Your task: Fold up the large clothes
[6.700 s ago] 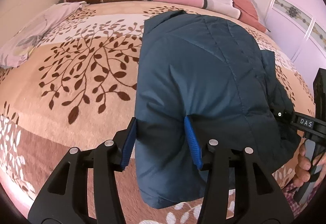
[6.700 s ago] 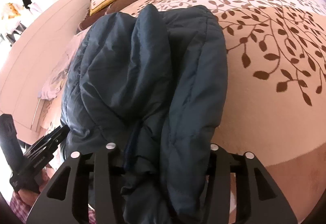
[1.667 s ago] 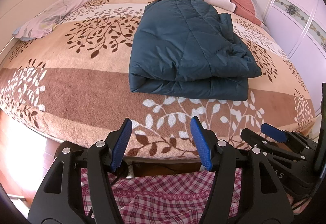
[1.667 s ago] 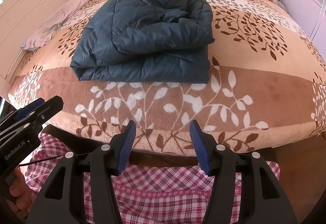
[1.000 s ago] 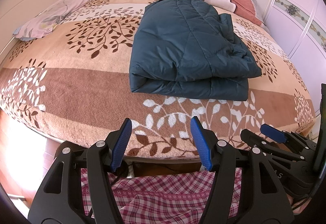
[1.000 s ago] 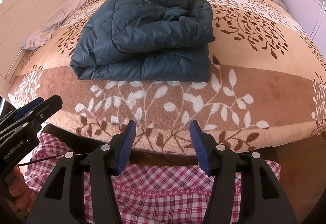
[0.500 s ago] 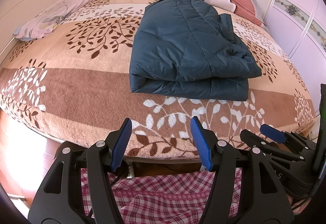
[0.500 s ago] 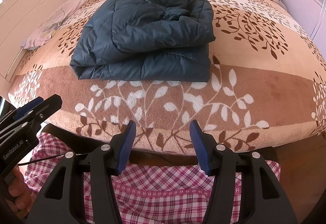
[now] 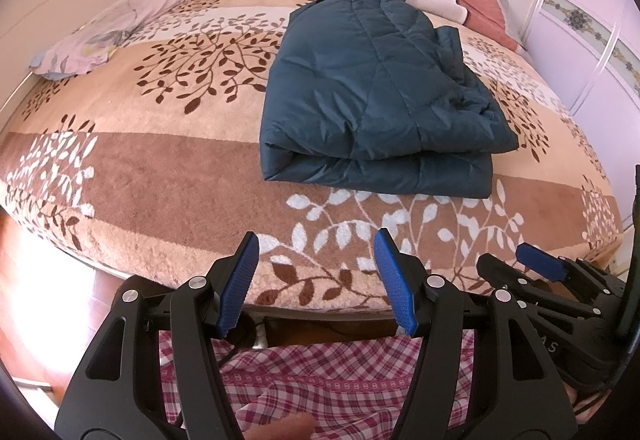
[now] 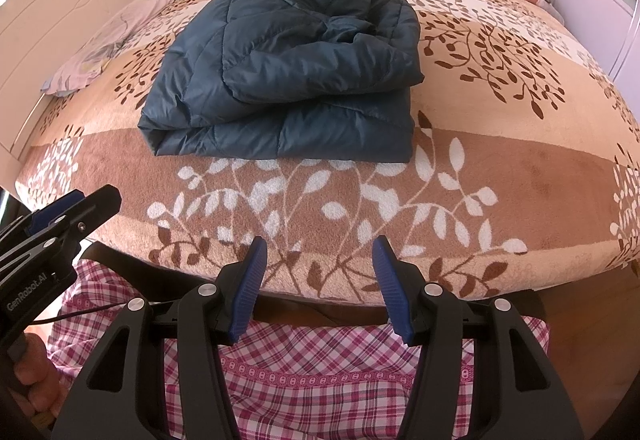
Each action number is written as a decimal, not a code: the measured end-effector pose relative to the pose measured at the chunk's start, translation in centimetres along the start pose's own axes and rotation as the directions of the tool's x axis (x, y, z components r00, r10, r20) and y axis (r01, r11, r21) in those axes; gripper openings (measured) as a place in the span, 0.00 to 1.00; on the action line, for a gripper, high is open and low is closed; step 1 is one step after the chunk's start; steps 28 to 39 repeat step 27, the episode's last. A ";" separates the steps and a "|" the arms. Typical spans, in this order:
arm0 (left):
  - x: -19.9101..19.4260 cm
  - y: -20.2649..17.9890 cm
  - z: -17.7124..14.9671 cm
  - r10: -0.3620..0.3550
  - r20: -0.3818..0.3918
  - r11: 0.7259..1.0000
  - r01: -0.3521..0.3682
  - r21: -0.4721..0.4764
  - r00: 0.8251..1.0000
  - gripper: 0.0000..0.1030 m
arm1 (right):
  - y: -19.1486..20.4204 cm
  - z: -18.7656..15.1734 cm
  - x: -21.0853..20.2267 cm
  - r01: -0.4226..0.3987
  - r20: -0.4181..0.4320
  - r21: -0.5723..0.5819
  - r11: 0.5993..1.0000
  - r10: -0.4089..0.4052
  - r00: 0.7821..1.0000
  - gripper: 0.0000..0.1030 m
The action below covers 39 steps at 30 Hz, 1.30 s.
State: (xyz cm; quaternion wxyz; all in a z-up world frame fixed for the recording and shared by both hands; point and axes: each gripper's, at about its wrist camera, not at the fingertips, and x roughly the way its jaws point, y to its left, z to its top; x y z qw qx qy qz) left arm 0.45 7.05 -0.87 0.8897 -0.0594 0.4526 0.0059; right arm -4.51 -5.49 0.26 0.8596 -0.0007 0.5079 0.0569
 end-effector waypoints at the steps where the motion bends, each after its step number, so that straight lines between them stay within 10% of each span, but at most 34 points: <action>1: 0.0 0.0 0.0 0.001 0.000 1.000 -0.001 -0.001 1.000 0.58 | 0.0 0.0 0.0 0.000 0.000 -0.001 1.000 0.000 1.000 0.53; 39: 0.1 0.1 0.0 0.005 -0.006 1.000 -0.005 -0.002 1.000 0.58 | 0.0 0.1 0.1 0.000 -0.005 -0.004 1.000 0.000 1.000 0.53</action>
